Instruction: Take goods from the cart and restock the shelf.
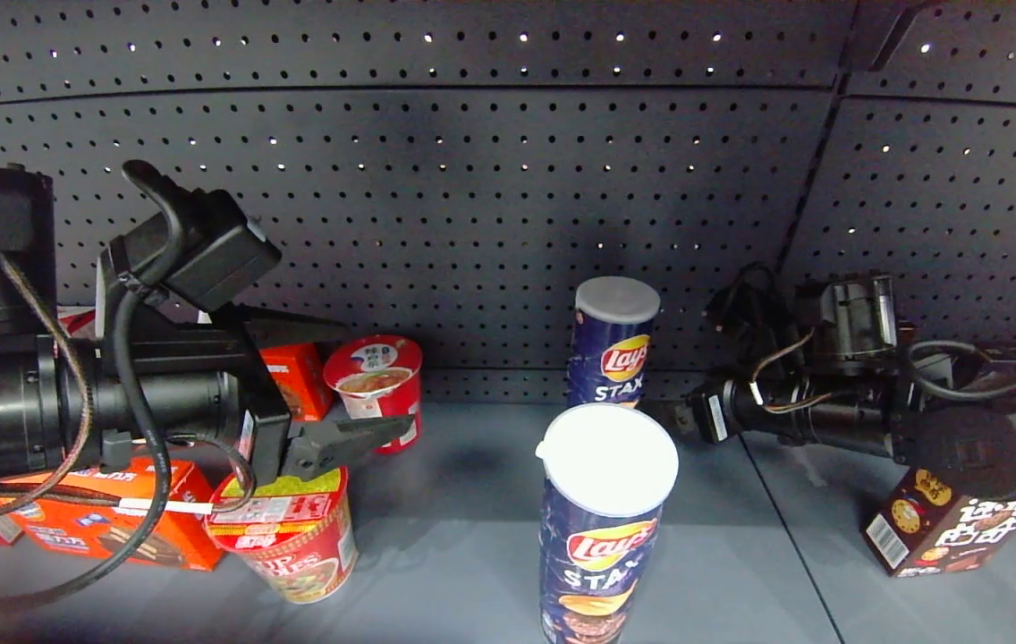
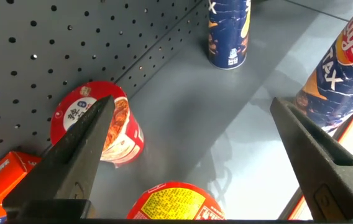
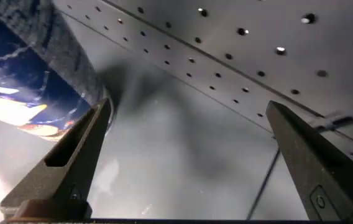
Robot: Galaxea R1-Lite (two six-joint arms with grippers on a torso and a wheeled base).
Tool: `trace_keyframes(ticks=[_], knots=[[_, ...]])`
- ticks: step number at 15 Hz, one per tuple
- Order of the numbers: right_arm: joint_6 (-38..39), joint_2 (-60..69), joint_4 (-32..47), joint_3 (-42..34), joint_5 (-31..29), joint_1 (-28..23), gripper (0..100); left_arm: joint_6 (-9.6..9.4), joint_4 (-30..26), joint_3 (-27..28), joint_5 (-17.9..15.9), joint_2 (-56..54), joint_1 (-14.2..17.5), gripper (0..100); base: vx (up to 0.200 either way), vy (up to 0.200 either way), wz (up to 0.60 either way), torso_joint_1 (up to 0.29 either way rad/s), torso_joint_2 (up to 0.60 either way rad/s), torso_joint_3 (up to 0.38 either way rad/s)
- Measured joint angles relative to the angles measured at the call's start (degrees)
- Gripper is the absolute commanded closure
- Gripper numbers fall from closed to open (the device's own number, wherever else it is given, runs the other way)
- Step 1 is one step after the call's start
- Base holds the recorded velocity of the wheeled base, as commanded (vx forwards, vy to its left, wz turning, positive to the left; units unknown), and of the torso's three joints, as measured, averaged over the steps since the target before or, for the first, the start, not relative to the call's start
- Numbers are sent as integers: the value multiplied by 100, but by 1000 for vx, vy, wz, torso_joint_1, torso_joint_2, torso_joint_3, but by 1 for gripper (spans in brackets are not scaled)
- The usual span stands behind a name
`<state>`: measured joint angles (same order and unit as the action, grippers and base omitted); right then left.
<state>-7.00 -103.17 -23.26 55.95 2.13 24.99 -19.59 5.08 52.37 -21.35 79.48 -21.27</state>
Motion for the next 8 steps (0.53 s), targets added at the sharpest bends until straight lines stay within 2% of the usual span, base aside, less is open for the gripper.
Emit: trace_keyframes(ticks=[8], knots=[[-35,-312,6,305,2,232,0,0,0,0,-2,-21,0,0,0,0,0,0,0,0]])
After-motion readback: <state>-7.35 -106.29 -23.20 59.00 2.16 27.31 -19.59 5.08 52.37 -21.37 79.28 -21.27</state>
